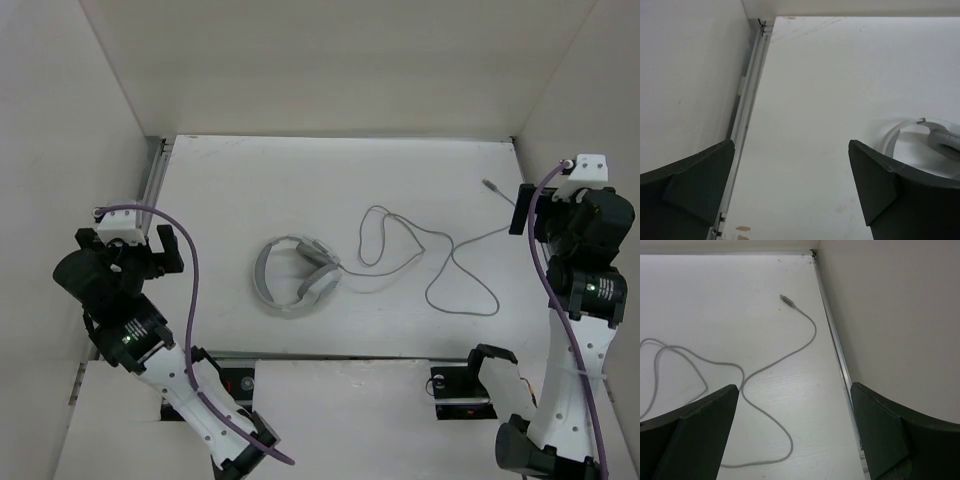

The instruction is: Wrap the headphones

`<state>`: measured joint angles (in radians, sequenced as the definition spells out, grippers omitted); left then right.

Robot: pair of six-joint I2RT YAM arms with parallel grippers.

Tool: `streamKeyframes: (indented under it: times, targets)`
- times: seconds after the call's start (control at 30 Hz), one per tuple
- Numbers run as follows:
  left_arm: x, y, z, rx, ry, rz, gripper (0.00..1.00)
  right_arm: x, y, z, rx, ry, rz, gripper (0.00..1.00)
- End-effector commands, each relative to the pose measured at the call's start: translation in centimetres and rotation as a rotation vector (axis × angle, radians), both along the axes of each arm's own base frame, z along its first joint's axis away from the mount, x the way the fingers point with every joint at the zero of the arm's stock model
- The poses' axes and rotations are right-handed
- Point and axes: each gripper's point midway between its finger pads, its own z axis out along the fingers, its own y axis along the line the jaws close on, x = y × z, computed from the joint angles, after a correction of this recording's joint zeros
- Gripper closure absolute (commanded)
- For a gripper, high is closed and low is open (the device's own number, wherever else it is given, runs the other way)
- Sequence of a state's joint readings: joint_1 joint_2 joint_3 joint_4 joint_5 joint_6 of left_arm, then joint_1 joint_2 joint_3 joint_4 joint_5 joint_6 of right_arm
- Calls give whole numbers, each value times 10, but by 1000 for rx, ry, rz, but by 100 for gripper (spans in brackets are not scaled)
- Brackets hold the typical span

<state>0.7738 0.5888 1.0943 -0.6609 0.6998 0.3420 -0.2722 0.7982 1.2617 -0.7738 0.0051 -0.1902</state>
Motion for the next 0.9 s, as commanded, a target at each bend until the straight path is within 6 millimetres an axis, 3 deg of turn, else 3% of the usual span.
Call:
streamKeyframes:
  times: [0.0, 0.17, 0.43, 0.57, 0.67, 0.73, 0.87]
  targets:
    - [-5, -4, -9, -64, 69, 11, 0, 4, 5, 19, 20, -73, 10, 0]
    - [3, -8, -14, -114, 87, -12, 0, -2, 9, 37, -15, -169, 29, 0]
    - [26, -32, -19, -135, 125, -150, 0, -21, 4, 61, -150, -410, 4, 0]
    - [47, -52, -31, -128, 160, -231, 0, -30, 27, 69, -150, -509, 100, 0]
    - [65, -80, -47, -105, 215, -317, 0, -33, 42, 84, -119, -565, 159, 0]
    - [75, -102, -60, -64, 252, -371, 2, -24, 48, 78, -53, -532, 188, 0]
    - [76, -153, -93, 7, 347, -513, 4, -1, 66, 31, 1, -323, 308, 0]
